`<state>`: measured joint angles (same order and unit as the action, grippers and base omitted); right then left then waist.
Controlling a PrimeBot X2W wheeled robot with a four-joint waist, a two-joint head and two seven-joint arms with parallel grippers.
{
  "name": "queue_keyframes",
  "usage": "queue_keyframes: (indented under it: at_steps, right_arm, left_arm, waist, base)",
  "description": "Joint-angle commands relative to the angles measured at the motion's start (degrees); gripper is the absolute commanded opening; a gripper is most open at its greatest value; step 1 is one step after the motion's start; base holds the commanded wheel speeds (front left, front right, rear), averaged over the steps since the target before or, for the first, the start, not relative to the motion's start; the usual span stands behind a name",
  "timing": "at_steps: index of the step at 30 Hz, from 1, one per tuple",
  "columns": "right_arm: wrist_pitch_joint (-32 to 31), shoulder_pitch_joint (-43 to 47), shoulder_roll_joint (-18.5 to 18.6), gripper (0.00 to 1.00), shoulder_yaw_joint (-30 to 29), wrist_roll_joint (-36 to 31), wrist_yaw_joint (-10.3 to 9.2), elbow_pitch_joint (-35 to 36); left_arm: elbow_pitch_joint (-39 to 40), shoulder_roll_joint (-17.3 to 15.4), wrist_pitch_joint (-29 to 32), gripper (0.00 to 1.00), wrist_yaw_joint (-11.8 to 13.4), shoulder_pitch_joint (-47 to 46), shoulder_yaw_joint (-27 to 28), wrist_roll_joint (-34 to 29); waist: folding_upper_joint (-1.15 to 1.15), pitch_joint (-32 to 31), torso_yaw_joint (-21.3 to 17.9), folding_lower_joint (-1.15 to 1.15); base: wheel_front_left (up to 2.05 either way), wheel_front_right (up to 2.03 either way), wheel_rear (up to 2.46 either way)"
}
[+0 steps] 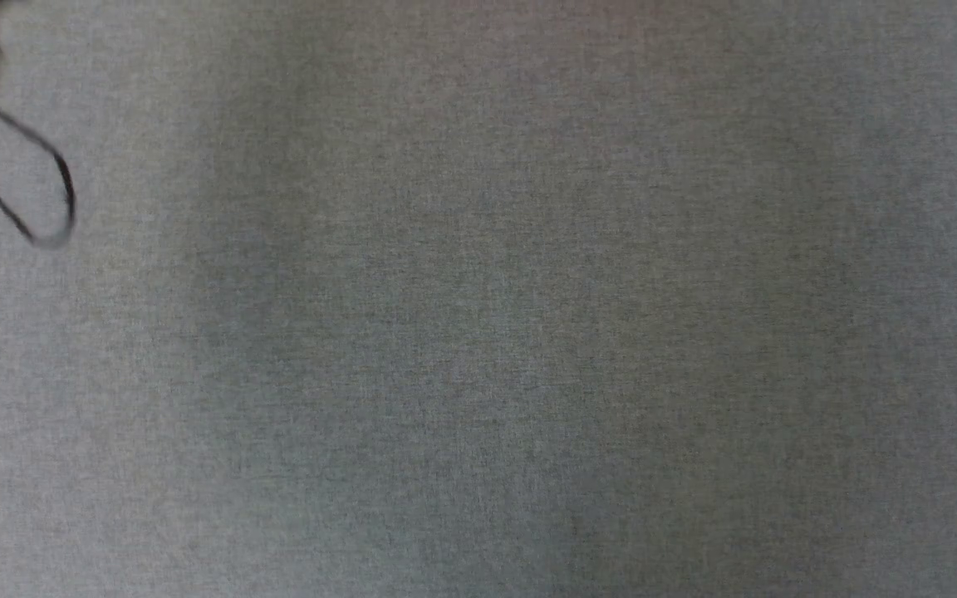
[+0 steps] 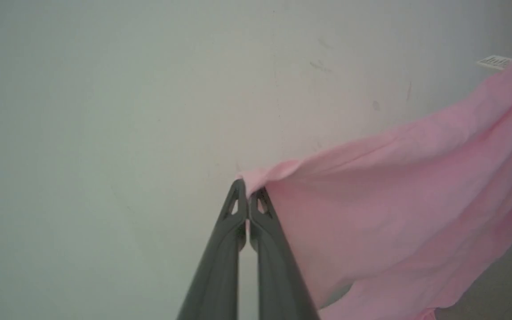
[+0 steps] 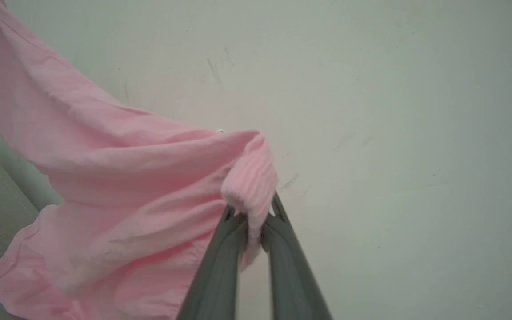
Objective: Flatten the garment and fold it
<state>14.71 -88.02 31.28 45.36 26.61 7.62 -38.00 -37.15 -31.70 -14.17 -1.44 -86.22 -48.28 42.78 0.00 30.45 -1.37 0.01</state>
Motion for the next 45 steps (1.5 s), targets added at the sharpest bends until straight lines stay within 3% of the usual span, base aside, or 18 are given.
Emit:
queue_keyframes:
  at_steps: [1,5,16,27,33,38,45]
  right_arm:
    - [0.28,3.97,0.21,0.0,-0.8,-0.47,-0.13,2.1]
    - [0.28,15.61,1.0,0.0,-1.58,-1.68,-0.13,9.32]
    - [0.29,47.74,4.44,0.0,-2.82,-3.27,-0.13,23.32]
    - [0.29,73.22,7.64,0.0,-1.38,-6.63,-0.13,30.38]
    - [0.29,85.51,6.18,0.0,-4.98,-5.8,-0.13,32.58]
    - [0.29,88.77,4.42,0.0,-7.47,-7.49,-0.13,33.94]
    - [0.28,85.72,0.15,0.0,-14.58,-9.41,-0.13,34.98]
  left_arm:
    - [0.91,-0.47,-0.54,0.0,0.49,3.58,0.3,-0.11]
    - [7.0,-2.13,-0.79,0.0,2.89,15.5,3.15,0.02]
    - [27.18,-8.57,-0.82,0.0,12.92,57.82,8.2,-1.28]
    - [36.05,-12.09,-0.53,0.0,19.34,80.1,6.63,2.04]
    - [37.98,-14.59,0.61,0.0,21.7,87.95,4.68,3.06]
    - [38.58,-14.83,0.78,0.0,21.99,88.15,4.43,2.8]
    - [36.81,-14.81,2.09,0.0,18.91,76.69,4.94,-1.9]
  waist:
    - [0.0,-2.29,-0.34,-0.01]
    - [0.0,-6.0,-0.66,-0.01]
    - [0.0,-16.77,-1.51,-0.01]
    - [0.0,-24.79,-0.93,-0.01]
    - [0.0,-27.15,0.73,-0.01]
    - [0.0,-26.93,1.09,-0.01]
    - [0.0,-24.39,-0.45,-0.01]
  base:
    - [0.0,0.0,0.0]
    - [0.0,0.0,0.0]
    - [0.0,0.0,0.0]
    - [0.0,0.0,0.0]
    - [0.0,0.0,0.0]
    - [0.0,0.0,0.0]
    - [0.0,0.0,0.0]
